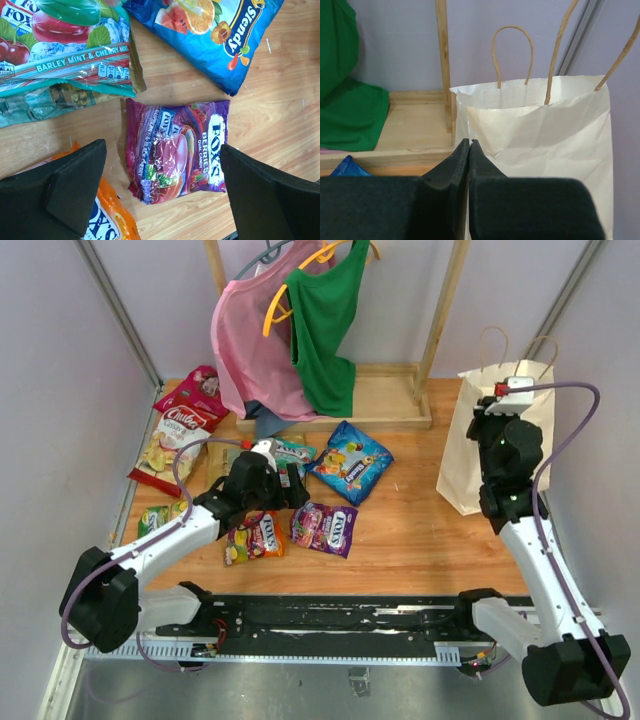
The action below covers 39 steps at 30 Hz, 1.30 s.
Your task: Take the snacks out of the paper bag
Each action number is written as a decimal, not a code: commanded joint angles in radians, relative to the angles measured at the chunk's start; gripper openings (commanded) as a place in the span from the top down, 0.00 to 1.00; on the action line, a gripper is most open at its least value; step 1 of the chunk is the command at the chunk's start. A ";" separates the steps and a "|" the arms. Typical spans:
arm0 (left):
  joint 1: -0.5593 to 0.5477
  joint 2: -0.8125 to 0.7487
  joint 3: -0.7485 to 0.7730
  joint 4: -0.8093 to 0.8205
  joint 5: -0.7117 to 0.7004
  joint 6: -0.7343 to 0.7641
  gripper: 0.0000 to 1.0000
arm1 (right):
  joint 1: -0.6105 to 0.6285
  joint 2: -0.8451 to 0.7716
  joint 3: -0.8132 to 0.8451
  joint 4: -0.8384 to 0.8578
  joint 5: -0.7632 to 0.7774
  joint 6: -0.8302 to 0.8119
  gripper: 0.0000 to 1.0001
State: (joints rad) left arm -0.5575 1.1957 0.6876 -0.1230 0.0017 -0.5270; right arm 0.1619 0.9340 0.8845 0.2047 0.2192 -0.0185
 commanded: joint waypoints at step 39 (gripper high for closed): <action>0.007 -0.015 0.011 -0.018 0.005 0.029 0.00 | -0.427 0.132 -0.353 0.642 -0.382 0.369 0.84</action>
State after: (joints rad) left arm -0.5575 1.1919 0.6888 -0.1596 -0.0017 -0.5121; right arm -0.2375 1.0847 0.5617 0.8478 -0.2504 0.3344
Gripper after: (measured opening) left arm 0.994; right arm 0.112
